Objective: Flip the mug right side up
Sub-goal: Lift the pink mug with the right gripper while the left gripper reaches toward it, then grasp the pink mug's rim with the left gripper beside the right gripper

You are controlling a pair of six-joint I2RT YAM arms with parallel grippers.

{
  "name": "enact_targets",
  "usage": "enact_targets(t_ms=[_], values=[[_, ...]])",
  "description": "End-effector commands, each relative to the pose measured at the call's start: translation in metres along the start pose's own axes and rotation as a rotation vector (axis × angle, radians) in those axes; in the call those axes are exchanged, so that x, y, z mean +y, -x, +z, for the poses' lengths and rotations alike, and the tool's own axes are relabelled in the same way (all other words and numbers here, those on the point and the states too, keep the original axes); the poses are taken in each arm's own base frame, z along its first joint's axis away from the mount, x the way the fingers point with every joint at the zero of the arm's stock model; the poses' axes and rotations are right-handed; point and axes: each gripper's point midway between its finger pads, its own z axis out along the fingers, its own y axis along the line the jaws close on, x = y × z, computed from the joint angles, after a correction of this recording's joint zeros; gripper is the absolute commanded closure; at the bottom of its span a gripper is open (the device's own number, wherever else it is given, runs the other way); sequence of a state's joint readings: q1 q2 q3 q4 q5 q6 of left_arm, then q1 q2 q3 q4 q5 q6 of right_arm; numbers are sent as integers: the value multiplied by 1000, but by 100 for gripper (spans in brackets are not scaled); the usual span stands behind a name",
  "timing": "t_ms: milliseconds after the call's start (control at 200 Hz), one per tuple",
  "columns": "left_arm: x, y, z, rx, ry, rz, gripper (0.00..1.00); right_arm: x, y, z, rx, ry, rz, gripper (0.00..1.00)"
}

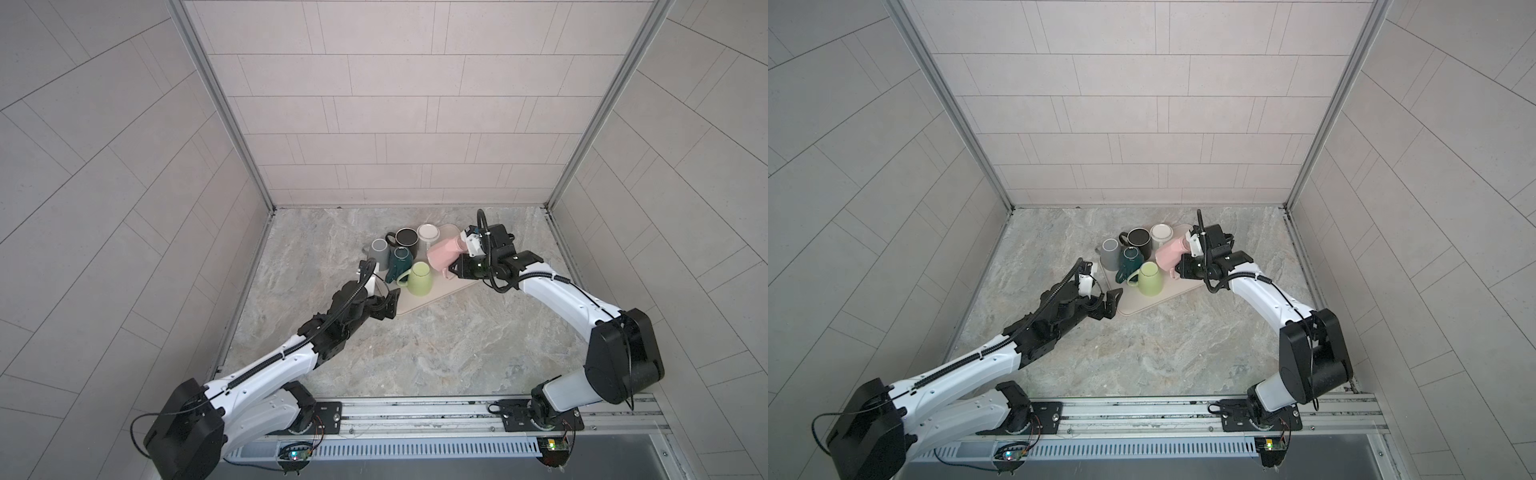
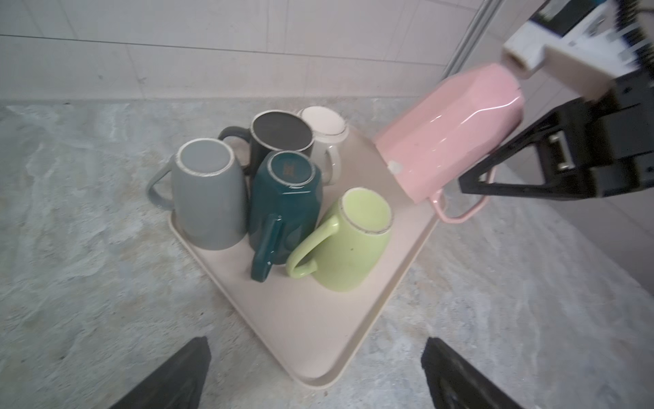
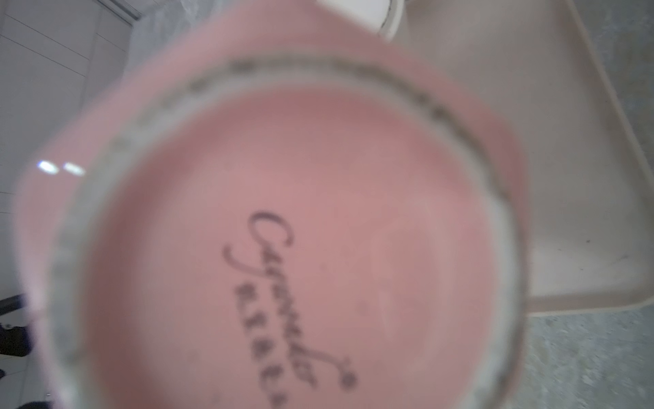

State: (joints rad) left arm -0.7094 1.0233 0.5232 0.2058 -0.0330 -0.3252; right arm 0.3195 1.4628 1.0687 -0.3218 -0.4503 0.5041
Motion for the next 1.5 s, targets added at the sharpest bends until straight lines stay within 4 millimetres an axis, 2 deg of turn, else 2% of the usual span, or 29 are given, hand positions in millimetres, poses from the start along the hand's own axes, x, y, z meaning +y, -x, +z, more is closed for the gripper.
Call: enact_targets(t_ms=[0,195,360,450,605,761,916,1006,1096,1271,1496], values=[[-33,22,-3,-52,-164,-49,0,43,47,-27,-206,182,-14,100],[-54,37,-3,-59,-268,-109,0,58,46,-40,-242,281,40,100],[-64,54,-3,-100,-313,-170,0,71,47,-56,-301,379,73,100],[-77,60,-2,-98,-383,-193,1,80,44,-63,-302,438,75,100],[-94,66,5,-78,-466,-226,7,82,40,-75,-333,450,57,100],[-97,66,18,-63,-477,-259,12,88,41,-87,-370,492,55,100],[-109,77,26,-89,-554,-334,12,97,41,-97,-400,572,81,100],[-118,82,29,-83,-607,-379,18,100,39,-99,-401,588,84,100],[-125,86,31,-71,-648,-403,20,104,34,-101,-404,615,75,100],[-129,87,35,-67,-664,-422,23,107,27,-104,-410,639,66,100],[-132,89,40,-65,-683,-449,29,118,31,-113,-433,709,68,100]])
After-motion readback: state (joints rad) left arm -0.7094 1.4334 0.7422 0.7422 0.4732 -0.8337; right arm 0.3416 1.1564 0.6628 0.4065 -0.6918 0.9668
